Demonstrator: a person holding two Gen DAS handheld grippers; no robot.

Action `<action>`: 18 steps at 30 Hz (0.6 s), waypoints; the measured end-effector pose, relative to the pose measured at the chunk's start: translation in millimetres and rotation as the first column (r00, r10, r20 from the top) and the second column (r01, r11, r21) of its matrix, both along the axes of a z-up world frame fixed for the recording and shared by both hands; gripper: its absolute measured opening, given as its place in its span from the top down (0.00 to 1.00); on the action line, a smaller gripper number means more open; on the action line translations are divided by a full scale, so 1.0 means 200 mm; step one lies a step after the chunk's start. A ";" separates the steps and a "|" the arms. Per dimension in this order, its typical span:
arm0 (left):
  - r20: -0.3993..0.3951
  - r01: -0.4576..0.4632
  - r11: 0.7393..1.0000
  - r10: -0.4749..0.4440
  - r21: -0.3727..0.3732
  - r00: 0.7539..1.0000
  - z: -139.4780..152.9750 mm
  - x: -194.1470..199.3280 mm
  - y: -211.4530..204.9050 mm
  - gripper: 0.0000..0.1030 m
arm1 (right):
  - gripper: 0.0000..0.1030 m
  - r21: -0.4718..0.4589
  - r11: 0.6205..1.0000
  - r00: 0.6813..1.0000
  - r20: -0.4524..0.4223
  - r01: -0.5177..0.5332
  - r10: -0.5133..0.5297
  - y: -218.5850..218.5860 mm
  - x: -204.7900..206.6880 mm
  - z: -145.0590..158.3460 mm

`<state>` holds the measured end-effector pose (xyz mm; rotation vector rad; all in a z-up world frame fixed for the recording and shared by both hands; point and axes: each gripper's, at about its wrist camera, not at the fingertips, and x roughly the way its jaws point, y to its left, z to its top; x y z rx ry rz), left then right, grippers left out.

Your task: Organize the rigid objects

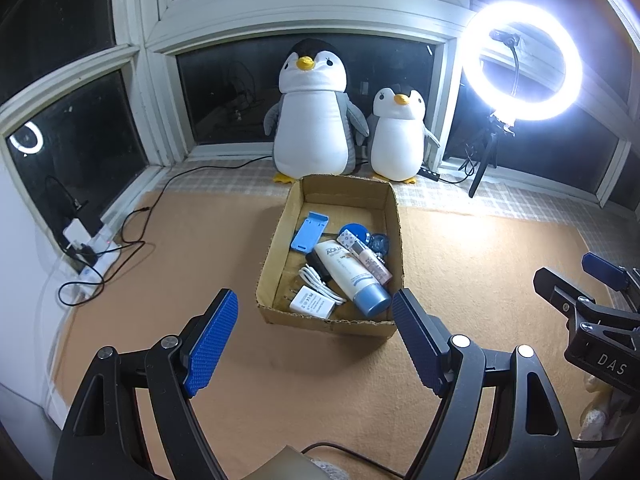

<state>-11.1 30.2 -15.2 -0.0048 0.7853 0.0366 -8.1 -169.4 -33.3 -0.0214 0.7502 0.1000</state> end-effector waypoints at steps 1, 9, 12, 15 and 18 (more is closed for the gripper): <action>0.000 0.000 1.000 0.000 0.001 1.000 0.00 0.00 0.00 0.22 | 0.14 0.000 1.000 1.000 0.000 0.000 0.000 0.00 0.00 0.00; -0.001 0.000 1.000 0.000 0.000 1.000 0.00 0.00 0.00 0.22 | 0.14 -0.001 1.000 1.000 -0.006 -0.001 0.001 0.00 0.00 -0.01; 0.000 0.000 1.000 0.000 -0.001 1.000 0.00 0.00 0.00 0.22 | 0.14 -0.003 1.000 1.000 -0.012 -0.004 0.004 0.00 0.01 -0.02; 0.001 0.001 1.000 -0.001 -0.001 1.000 0.00 0.00 0.00 0.22 | 0.14 -0.008 1.000 1.000 -0.017 -0.006 0.006 0.01 0.01 -0.02; 0.001 -0.001 1.000 0.001 -0.001 1.000 0.00 0.00 0.00 0.22 | 0.14 -0.011 1.000 1.000 -0.021 -0.008 0.007 0.01 0.01 -0.02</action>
